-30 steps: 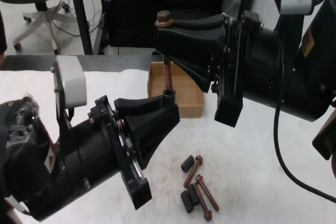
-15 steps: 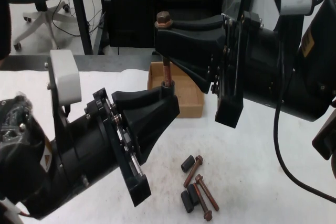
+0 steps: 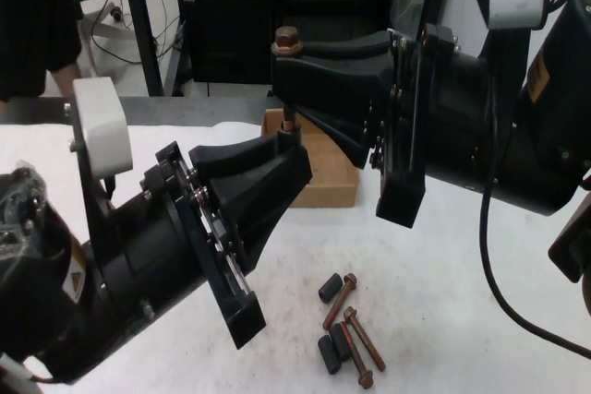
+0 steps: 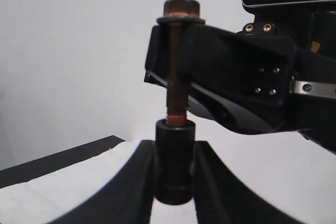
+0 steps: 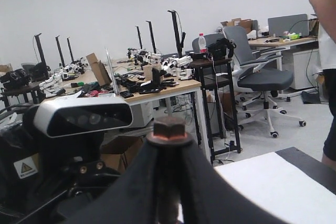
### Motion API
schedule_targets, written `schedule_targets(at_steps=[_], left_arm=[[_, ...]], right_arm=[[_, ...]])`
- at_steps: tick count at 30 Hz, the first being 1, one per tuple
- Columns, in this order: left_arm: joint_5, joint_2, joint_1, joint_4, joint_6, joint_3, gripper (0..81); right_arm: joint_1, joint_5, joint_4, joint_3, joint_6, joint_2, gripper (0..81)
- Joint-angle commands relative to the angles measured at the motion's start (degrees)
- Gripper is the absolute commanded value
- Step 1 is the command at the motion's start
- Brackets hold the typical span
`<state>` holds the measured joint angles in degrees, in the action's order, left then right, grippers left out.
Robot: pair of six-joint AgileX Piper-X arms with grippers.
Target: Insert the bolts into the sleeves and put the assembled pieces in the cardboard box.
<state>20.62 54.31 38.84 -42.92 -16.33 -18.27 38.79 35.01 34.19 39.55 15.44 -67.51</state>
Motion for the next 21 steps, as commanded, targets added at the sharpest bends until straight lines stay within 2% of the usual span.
schedule_targets(at_steps=[1, 7, 21], left_arm=[[-1.71, -0.08, 0.03, -1.9, 0.02, -0.65, 0.2], [-2.84, -0.08, 0.03, -1.89, 0.02, -0.65, 0.2], [-3.04, -0.08, 0.03, -1.89, 0.02, -1.38, 0.2]], right_arm=[[0.0, 0.57, 0.32, 0.21, -0.03, 0.27, 5.4], [0.0, 1.76, 0.32, 0.21, -0.03, 0.27, 33.4], [0.0, 1.77, 0.32, 0.21, -0.03, 0.27, 34.2]])
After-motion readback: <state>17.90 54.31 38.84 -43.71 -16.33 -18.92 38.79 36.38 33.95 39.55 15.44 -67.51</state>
